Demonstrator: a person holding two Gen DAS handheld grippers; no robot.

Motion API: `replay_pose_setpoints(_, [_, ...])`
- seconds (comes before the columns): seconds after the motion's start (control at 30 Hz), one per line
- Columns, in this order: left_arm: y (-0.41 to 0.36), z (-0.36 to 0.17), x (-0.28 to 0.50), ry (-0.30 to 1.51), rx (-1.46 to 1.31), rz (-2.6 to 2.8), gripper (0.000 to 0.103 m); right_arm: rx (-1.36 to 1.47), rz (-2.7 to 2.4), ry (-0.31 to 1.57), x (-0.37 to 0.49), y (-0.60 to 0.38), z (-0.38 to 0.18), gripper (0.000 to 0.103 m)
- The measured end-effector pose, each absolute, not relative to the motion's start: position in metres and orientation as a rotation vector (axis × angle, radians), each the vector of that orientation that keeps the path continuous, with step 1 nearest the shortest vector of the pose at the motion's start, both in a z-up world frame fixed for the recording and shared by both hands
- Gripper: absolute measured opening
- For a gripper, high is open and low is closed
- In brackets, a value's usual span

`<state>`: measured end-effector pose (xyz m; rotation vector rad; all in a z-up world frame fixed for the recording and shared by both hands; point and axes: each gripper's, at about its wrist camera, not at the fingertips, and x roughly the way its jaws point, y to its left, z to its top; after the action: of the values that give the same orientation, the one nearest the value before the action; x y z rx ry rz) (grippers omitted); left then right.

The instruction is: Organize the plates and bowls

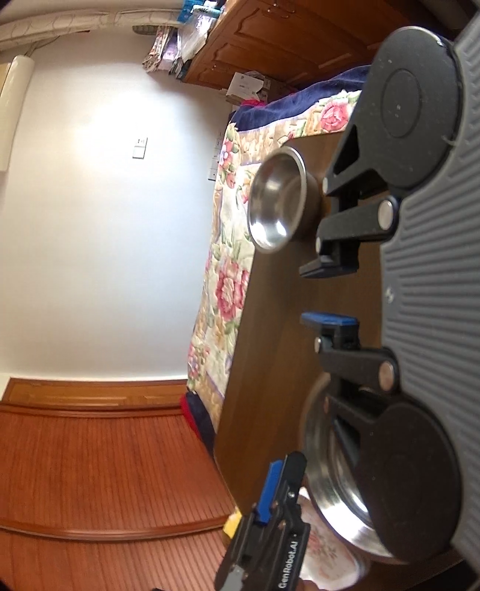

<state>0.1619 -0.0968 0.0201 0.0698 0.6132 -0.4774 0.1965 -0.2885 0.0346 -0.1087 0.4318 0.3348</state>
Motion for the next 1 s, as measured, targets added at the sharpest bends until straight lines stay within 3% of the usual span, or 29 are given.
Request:
replay_pose_setpoints(0.27, [-0.114, 0.027, 0.191, 0.615, 0.096, -0.465, 0.029, -0.11, 0.283, 0.403, 0.22, -0.315, 0.04, 0.023])
replay_pose_setpoints(0.33, [-0.118, 0.03, 0.199, 0.616, 0.095, -0.467, 0.029, -0.104, 0.267, 0.401, 0.231, -0.322, 0.041, 0.034])
replay_pose_setpoints(0.37, [-0.121, 0.032, 0.204, 0.614, 0.095, -0.467, 0.029, -0.098, 0.261, 0.399, 0.236, -0.325, 0.041, 0.046])
replay_pose_setpoints(0.4, [-0.124, 0.034, 0.209, 0.612, 0.095, -0.467, 0.029, -0.092, 0.257, 0.396, 0.241, -0.328, 0.042, 0.048])
replay_pose_setpoints(0.73, [-0.153, 0.048, 0.25, 0.598, 0.098, -0.479, 0.046, -0.131, 0.203, 0.422, 0.293, -0.346, 0.037, 0.052])
replay_pose_setpoints(1.0, [-0.177, 0.038, 0.288, 0.653, 0.118, -0.506, 0.046, -0.101, 0.161, 0.48, 0.321, -0.357, 0.013, 0.052])
